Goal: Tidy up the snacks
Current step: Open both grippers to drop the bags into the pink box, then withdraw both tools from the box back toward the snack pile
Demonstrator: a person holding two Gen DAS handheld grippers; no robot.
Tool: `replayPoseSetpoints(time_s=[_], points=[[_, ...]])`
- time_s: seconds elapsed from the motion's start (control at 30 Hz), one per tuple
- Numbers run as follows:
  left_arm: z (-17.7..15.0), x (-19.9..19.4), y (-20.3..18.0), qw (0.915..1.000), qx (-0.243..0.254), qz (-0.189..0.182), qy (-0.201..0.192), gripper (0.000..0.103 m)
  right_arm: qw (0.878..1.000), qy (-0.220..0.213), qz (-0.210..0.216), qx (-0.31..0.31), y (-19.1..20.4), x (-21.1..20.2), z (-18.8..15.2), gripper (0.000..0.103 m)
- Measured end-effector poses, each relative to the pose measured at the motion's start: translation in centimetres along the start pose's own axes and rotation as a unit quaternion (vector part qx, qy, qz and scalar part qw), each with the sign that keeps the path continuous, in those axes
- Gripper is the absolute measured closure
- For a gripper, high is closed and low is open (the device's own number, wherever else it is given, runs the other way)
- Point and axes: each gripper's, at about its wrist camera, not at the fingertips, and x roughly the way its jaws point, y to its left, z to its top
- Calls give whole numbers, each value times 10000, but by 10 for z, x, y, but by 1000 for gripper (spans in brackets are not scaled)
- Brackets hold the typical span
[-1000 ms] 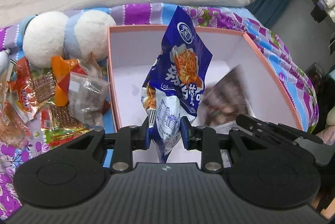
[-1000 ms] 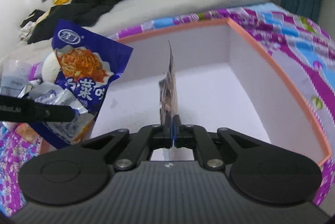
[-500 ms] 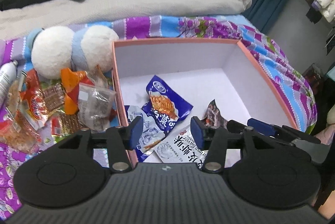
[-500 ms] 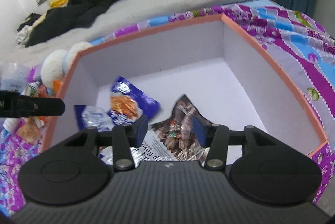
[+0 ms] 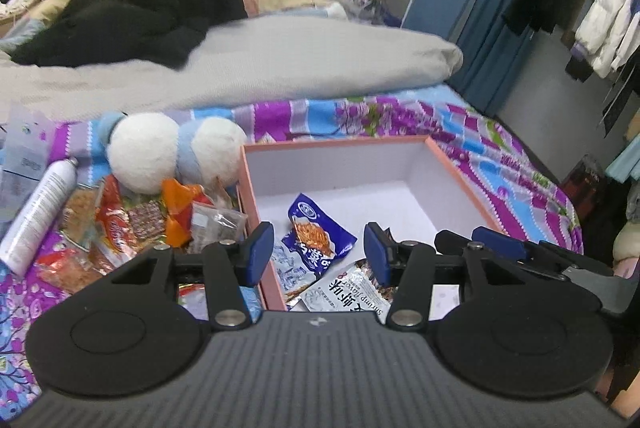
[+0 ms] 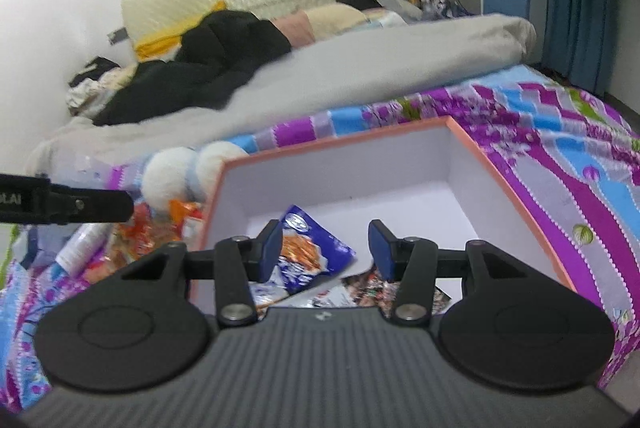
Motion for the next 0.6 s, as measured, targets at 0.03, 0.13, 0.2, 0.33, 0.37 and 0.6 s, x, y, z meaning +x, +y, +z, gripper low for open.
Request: replayPoseSetpoints(time_s=[0.03, 0.13, 0.2, 0.33, 0.37, 0.6], points=[[-1, -8, 2, 10000, -4, 7, -41, 47, 10000, -44, 29, -15, 3, -5, 1, 52], [-6, -32, 5, 9998, -9, 46, -178, 47, 9998, -176, 108, -84, 15, -19, 4, 52], [-10, -49, 8, 9996, -24, 85, -280, 47, 9994, -263, 187, -149, 23, -29, 5, 52], [-19, -77, 18, 9989, -92, 133, -431, 47, 9982, -418, 326, -273, 39, -47, 5, 52], [-22, -84, 21, 9987, -103, 143, -475, 47, 9978, -460, 373, -312, 44, -51, 5, 52], [-41, -124, 40, 9969, -167, 309, -707, 47, 9954, -614, 579, -461, 72, -69, -4, 52]])
